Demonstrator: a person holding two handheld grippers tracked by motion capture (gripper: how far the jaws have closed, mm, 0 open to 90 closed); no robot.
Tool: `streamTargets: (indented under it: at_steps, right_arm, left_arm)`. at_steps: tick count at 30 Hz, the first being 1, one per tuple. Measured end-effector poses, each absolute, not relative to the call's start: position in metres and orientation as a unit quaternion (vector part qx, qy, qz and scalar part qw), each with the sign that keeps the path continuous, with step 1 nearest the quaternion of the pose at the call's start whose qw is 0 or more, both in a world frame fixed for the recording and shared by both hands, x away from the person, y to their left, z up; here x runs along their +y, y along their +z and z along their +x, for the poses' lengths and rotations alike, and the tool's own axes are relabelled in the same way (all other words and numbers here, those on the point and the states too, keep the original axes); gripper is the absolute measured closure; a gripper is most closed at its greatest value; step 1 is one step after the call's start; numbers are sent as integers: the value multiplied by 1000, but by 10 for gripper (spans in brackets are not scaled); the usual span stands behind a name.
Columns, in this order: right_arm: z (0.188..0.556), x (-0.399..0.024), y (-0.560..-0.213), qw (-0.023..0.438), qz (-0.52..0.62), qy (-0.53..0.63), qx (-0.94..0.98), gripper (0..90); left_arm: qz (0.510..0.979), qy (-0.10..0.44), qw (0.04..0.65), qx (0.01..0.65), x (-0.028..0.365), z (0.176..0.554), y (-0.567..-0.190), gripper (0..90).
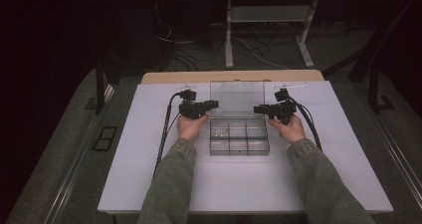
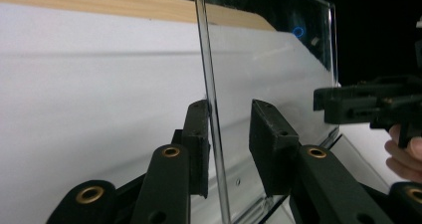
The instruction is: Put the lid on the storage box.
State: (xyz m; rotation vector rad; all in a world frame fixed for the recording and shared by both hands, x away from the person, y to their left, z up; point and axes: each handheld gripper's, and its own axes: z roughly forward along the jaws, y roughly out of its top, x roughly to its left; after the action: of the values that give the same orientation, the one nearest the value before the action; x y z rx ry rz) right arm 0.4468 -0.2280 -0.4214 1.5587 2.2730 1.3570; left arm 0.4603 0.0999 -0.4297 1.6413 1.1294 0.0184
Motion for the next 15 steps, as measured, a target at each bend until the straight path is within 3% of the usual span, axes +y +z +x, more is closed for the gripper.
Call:
streamTargets:
  at_steps: [15]
  right_arm:
    - [454, -231, -411, 49, 486, 456, 744, 578]
  left_arm:
    - [686, 6, 550, 477, 101, 457, -427, 701]
